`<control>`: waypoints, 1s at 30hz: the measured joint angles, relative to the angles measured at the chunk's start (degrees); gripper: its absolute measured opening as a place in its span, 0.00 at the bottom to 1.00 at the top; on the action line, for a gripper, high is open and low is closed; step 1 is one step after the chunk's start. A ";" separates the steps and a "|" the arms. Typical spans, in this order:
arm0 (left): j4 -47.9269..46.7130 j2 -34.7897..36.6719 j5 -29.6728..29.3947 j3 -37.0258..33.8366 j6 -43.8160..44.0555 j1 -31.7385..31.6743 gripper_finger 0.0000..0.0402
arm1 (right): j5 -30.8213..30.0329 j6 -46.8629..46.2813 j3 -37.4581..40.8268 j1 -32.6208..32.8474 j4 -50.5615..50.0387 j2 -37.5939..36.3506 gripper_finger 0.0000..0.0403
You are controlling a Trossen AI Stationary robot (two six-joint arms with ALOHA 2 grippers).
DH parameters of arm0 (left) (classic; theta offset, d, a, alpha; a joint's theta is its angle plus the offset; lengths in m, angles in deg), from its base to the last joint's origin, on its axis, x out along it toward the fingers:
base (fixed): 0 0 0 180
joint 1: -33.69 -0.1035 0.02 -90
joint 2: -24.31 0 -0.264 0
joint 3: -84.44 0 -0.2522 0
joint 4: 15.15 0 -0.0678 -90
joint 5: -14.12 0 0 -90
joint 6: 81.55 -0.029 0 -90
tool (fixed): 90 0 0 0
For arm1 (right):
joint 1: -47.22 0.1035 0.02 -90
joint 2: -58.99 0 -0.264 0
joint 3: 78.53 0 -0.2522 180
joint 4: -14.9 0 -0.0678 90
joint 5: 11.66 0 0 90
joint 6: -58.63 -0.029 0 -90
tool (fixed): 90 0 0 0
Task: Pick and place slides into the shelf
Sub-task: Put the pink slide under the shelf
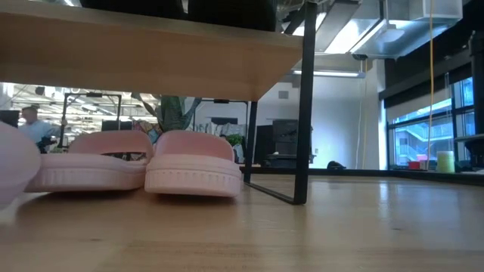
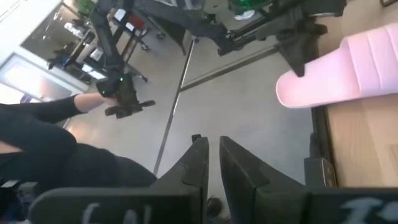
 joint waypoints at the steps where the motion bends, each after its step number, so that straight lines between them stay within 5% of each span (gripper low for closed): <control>1: 0.08 0.00 0.00 0.00 0.00 -0.19 0.10 | -0.18 -0.10 0.00 -0.01 0.05 0.00 0.10; 10: 0.33 0.00 0.11 -0.02 -0.85 -1.58 0.26 | -0.27 0.03 0.00 -0.02 0.98 0.00 0.10; 30: 3.41 0.02 1.77 -0.04 -0.90 -1.81 0.28 | 0.39 1.84 0.00 -0.02 0.99 0.00 0.10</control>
